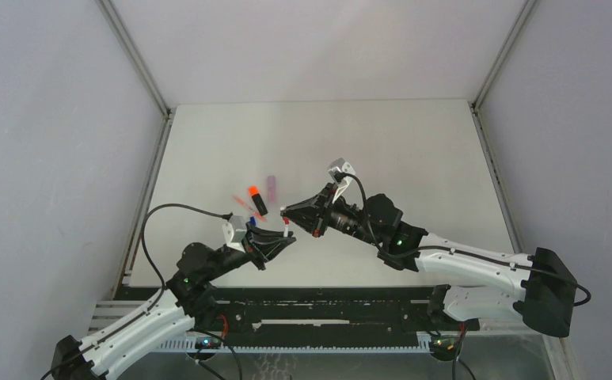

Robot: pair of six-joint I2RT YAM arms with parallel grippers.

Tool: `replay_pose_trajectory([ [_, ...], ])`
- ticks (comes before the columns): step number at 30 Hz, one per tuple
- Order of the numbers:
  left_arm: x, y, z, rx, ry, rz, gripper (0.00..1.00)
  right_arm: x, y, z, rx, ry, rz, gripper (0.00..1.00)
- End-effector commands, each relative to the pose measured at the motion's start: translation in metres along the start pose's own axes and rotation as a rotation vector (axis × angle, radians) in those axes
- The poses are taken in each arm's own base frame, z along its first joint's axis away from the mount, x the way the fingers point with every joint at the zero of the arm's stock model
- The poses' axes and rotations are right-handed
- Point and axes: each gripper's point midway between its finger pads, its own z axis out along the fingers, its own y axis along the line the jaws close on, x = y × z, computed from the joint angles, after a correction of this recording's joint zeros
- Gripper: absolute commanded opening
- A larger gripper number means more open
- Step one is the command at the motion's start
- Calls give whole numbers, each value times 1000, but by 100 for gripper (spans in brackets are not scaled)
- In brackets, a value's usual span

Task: Insert the pens into the pen caps
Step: Insert the pen cap onto the pen.

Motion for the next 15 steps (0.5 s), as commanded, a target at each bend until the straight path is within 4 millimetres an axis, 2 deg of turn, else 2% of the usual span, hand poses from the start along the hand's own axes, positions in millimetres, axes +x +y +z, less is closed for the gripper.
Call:
replay_pose_trajectory([
  [1,-2,0,-1,3,-20,24,0,-36,29,-2,-82,-92,-7,0],
  [9,-4,-1,-1,3,-30,23,0,-29,28,-1,-94,-71,-16,0],
  [15,-12,-2,-3,1,-64,21,0,-10,23,-2,-78,-32,-19,0],
])
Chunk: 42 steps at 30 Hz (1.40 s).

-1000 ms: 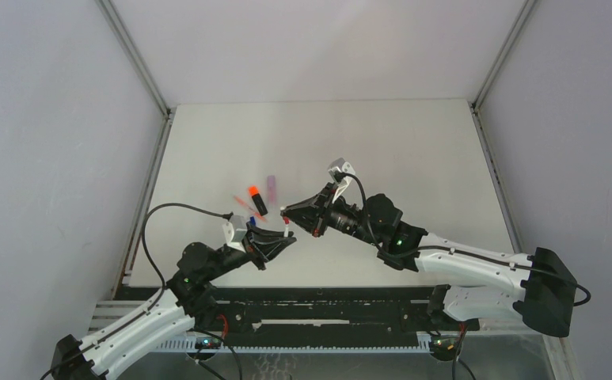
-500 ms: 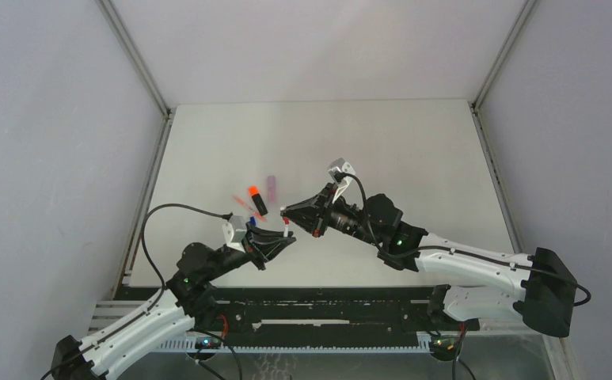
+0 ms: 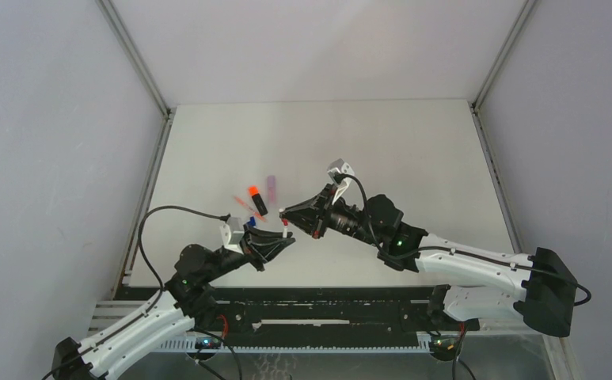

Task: Insert the pens into the pen caps
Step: Insert the pen cap onto the pen.

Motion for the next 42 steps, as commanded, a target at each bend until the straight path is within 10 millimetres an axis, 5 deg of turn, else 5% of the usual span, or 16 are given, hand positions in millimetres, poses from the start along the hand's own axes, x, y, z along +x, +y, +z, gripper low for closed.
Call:
replay_pose_trajectory([
  [1,-9,0,-2,-6,-54,13,0,-8,16,-2,-52,-31,-18,0],
  [20,-87,-36,-2,106,-246,-127,0,27,19,-19,-63,-17,-102,0],
  [42,-111,-35,-3,77,-298,-154,0,124,-1,-39,34,268,110,0],
])
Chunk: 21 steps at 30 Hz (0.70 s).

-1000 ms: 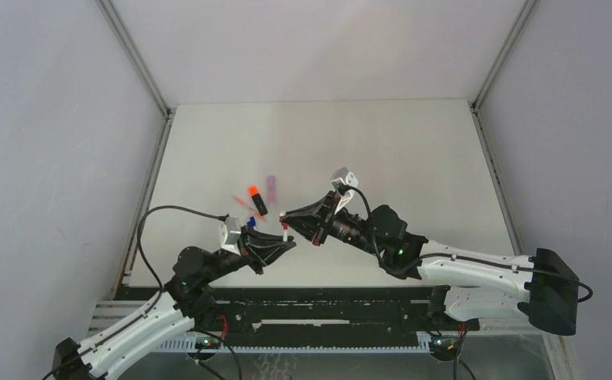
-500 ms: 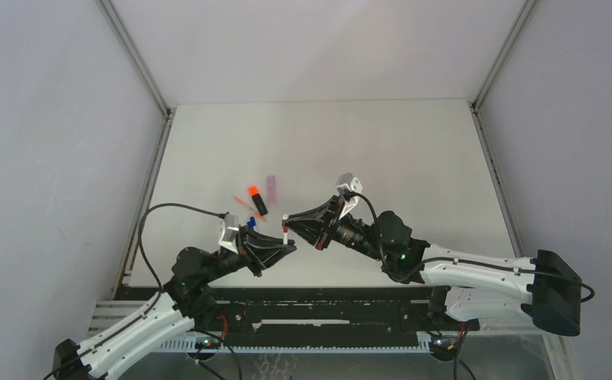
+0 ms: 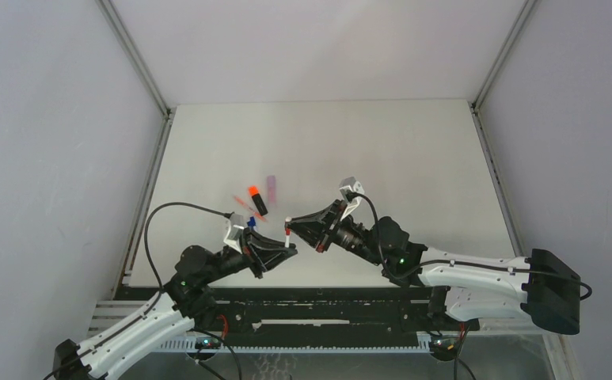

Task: Insert the pens into the pen caps
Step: Insert the pen cap onto the pen, then press the pen cap onto the pen.

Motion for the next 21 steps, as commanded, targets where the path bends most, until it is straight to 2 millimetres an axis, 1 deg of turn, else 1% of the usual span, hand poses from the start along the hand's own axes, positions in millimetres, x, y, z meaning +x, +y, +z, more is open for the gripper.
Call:
replay_pose_trajectory([
  [1,-113,-41,0,63,-339,94,0,102,-9,-33,30,372,75,0],
  [6,-127,-50,-5,82,-376,89,0,118,-7,-41,29,423,98,0],
  [10,-134,-54,-7,86,-395,86,0,129,-5,-49,22,460,111,0],
  [15,-141,-51,-9,64,-418,81,0,145,-6,-62,29,515,136,0],
  [21,-147,-48,-8,56,-435,73,0,161,-4,-71,32,570,147,0],
])
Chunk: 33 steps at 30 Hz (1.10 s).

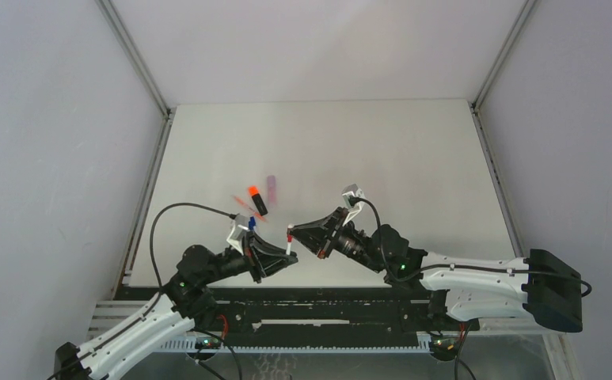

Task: Insert the pens into the pen caps
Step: Press the pen cap onto the pen.

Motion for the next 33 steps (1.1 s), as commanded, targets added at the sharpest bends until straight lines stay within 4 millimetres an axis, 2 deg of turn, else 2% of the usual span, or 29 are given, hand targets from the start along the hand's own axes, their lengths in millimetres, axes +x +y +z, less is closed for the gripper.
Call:
replay_pose_trajectory([
  [1,-157,-56,-12,58,-504,168,0,139,-15,-58,6,546,29,0],
  [14,-167,-43,-11,2,-538,151,0,166,-26,-79,129,655,117,0],
  [23,-165,-31,-5,-38,-515,143,0,177,-25,-81,182,686,119,0],
  [29,-145,-16,3,-56,-444,165,0,156,-15,-73,145,629,59,0],
  [33,-109,-1,11,-44,-327,214,0,117,2,-52,94,530,-16,0],
])
